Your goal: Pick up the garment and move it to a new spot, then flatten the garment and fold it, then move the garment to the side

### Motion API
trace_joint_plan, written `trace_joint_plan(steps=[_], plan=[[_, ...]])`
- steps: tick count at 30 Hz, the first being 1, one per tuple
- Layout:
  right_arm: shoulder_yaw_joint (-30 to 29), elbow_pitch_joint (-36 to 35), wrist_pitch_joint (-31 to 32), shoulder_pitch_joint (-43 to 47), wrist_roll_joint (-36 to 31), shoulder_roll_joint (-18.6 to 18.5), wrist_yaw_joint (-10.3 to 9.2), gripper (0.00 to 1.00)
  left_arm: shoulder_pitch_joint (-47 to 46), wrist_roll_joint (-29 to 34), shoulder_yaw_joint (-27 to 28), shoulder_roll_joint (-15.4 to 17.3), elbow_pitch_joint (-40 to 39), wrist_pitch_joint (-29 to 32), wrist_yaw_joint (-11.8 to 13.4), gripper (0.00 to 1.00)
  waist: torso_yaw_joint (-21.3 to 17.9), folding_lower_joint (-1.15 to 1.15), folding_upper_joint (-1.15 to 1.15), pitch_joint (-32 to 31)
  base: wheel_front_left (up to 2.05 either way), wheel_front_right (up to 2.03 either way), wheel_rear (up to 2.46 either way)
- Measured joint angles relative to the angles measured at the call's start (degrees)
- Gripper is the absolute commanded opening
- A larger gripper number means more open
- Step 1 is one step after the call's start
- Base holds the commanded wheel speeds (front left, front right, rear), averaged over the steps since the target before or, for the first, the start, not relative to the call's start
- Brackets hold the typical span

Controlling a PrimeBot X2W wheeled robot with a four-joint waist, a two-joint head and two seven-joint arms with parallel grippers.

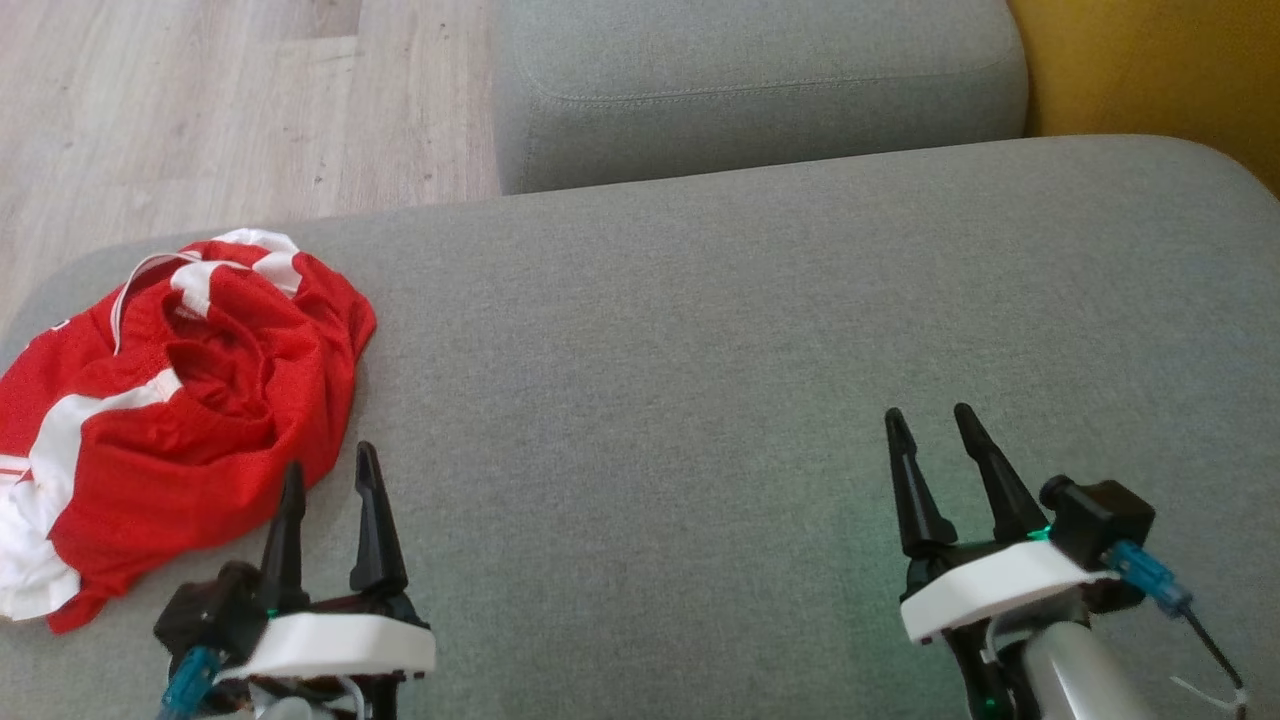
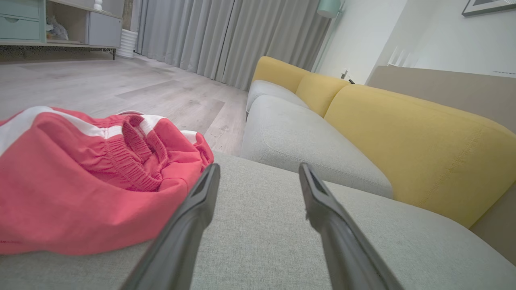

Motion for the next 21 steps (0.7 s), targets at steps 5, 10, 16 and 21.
trace_joint_plan(steps=[5, 10, 16, 21], plan=[[0.9, 0.1, -1.1, -0.8, -4.2, 0.0, 0.0, 1.0, 0.0, 3.0, -0.4, 0.0, -0.1, -0.9, 0.1, 1.0, 0.1, 0.0, 0.0, -0.3, 0.0, 0.0, 0.0], [1.0, 0.2, -1.7, -1.0, -7.2, -0.1, 0.0, 1.0, 0.0, 5.0, -0.6, 0.0, 0.8, -1.4, 0.2, 1.0, 0.1, 0.0, 0.0, -0.5, 0.0, 0.0, 0.0], [0.9, 1.0, -2.5, -1.0, -11.6, -0.1, 0.0, 1.0, 0.0, 7.3, -0.7, 0.0, 2.0, -2.5, 1.2, 1.0, 0.2, 0.0, 0.0, -0.5, 0.0, 0.0, 0.0], [0.9, 1.4, -3.6, -1.0, -15.1, -0.1, 0.01, 1.0, -0.2, 10.9, -1.0, 0.0, 2.2, -3.4, 1.7, 1.0, 0.3, 0.0, 0.0, -0.5, 0.0, 0.0, 0.0]])
